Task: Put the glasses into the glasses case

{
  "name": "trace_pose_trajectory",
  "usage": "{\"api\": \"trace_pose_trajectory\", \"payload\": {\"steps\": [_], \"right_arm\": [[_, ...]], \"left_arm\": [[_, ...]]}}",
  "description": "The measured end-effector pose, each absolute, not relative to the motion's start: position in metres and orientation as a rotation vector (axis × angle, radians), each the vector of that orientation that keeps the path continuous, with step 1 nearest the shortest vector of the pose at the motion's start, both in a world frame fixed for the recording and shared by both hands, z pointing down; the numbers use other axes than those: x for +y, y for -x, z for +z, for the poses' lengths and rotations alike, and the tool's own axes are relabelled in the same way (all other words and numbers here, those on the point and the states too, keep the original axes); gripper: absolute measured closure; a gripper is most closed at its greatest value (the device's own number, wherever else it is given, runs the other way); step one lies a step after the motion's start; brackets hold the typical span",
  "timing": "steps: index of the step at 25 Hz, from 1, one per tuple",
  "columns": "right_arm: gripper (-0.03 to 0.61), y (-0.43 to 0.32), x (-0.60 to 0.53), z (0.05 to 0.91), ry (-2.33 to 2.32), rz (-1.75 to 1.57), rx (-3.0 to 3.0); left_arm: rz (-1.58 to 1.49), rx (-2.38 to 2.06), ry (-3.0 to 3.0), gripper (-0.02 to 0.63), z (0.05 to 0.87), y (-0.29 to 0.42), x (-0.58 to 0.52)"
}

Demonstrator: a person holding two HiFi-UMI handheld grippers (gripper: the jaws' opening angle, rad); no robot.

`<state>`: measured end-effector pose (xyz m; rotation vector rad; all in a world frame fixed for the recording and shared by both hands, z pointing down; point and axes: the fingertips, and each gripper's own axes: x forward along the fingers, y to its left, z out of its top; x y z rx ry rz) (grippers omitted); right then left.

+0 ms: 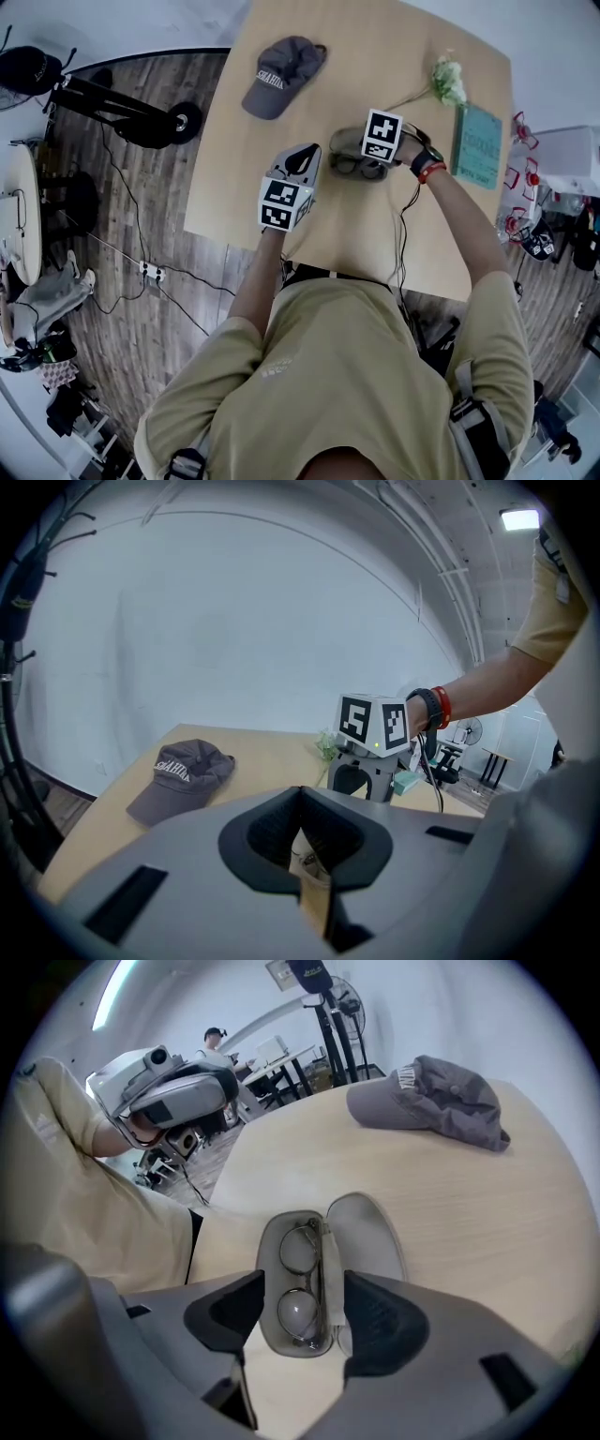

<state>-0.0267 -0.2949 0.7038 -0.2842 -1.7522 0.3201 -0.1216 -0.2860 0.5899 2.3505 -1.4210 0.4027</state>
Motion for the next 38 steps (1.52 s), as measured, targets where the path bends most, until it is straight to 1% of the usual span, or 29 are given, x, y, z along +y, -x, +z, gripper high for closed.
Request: {"api": "trace_pose_trajectory", "payload": {"steps": [5, 15, 21, 25, 31, 38], "right_arm": [[0.307, 0.017, -0.291, 0.68, 0.194, 0.312, -1.807], [0.307, 0.003, -0.274, 0.634, -0.009, 0.365, -1.974], [0.318, -0.004, -0.272, 0.593, -0.185, 0.451, -2.169], [0.33, -0.011, -0.272, 0.557, -0.319, 0.523, -2.316], [0.342, -0.03, -0.271, 0.52, -0.502, 0.489, -2.412], [0.365, -0.051, -0.27, 0.477, -0.73, 0.459, -2.537]], "left_arm": [[0.387, -1.433, -2.363, 0.592, 0.576, 0.121, -0.281], [0.346, -1.447, -2.405, 0.592, 0.544, 0.11, -0.272], [0.338, -1.449, -2.448, 0.592, 0.52, 0.095, -0.268], [0.274, -1.45, -2.46, 0.592, 0.492, 0.085, -0.264], [0.251, -1.507, -2.523, 0.592, 0.451, 0.071, -0.265], [0.241, -1.55, -2.525, 0.592, 0.434, 0.063, -0.26]]}}
